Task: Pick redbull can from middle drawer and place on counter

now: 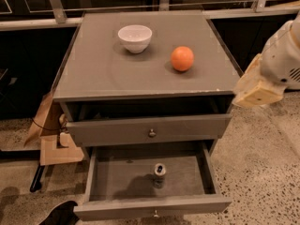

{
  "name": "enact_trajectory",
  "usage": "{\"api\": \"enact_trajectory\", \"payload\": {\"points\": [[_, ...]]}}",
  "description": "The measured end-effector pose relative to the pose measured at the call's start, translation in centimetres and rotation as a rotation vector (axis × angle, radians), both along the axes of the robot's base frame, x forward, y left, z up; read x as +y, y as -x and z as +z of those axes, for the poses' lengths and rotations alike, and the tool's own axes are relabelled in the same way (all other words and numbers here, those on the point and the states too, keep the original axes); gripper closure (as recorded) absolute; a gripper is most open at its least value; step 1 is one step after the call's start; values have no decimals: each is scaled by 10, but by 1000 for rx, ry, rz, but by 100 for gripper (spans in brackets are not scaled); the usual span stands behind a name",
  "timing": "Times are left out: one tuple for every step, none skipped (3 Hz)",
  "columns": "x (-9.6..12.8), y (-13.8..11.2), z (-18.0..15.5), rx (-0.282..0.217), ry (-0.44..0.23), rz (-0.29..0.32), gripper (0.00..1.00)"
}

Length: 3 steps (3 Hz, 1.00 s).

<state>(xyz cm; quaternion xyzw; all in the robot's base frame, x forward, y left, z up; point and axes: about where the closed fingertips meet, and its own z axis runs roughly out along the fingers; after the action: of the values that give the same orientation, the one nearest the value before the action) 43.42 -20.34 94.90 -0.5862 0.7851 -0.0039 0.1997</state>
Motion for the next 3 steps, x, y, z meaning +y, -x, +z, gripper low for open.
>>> {"api": "enact_trajectory", "payload": {"points": [[16,2,-45,16,-110,-7,87],[36,5,-98,43,-223,-21,100],[36,5,-98,43,-223,-21,100]]}}
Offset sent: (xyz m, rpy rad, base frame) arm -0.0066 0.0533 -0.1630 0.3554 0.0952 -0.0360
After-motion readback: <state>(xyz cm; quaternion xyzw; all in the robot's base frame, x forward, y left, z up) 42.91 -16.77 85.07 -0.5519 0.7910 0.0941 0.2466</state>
